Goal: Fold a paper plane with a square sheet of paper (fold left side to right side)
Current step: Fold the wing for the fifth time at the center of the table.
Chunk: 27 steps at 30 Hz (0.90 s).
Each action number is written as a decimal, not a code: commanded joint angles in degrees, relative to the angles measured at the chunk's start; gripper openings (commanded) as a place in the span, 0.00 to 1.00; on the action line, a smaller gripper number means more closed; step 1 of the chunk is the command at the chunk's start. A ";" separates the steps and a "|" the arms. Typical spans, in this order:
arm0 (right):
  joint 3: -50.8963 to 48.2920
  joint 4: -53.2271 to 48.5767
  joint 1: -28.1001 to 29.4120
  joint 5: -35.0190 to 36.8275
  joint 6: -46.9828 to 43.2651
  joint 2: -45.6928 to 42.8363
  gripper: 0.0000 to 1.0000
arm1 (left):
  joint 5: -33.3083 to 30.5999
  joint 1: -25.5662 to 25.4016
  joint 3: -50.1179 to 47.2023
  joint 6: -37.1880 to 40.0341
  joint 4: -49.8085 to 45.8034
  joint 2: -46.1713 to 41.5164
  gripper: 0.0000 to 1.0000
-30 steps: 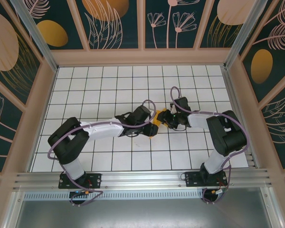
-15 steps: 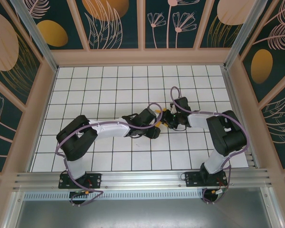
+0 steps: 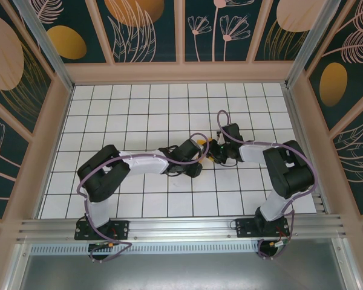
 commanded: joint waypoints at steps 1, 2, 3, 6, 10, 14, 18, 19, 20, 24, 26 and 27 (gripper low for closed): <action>-1.07 1.17 0.82 1.95 -0.08 4.33 0.46 | -2.27 -0.47 1.06 1.13 -1.69 1.36 0.29; -1.08 1.16 0.77 2.01 -0.07 4.33 0.46 | -2.61 -0.47 1.06 1.25 -1.87 1.45 0.27; -1.06 1.13 0.72 2.04 -0.16 4.30 0.46 | -2.82 -0.43 1.06 1.36 -2.00 1.39 0.24; -1.20 0.99 0.62 2.12 -0.13 4.25 0.46 | -3.09 -0.47 1.06 1.61 -2.09 1.13 0.18; -1.28 0.95 0.53 2.21 -0.21 3.91 0.46 | -3.14 -0.47 1.28 1.76 -2.17 0.87 0.11; -1.39 1.10 0.23 1.95 -0.74 2.77 0.46 | -2.13 -0.47 1.76 1.79 -2.22 0.18 0.03; -2.50 2.72 -0.85 0.30 -0.95 -0.19 0.47 | 0.52 -0.23 2.47 1.29 -1.89 -0.55 0.00; -2.94 3.12 -1.26 -0.10 -0.96 -0.93 0.47 | 1.90 -0.01 2.56 1.00 -1.59 -0.78 0.00; -3.34 3.57 -1.59 -0.64 -0.97 -1.75 0.48 | 3.49 0.45 2.56 0.43 -1.03 -0.85 0.00; -4.82 5.45 -2.73 -2.85 -0.84 -4.37 0.48 | 12.65 3.26 1.72 -3.01 2.62 -1.04 0.00; -5.23 5.64 -3.15 -3.15 -0.90 -5.57 0.49 | 17.14 4.67 0.78 -4.90 5.11 -1.09 0.00; -5.32 5.49 -3.38 -3.17 -0.99 -6.15 0.49 | 18.69 5.44 0.33 -5.83 6.22 -1.16 0.00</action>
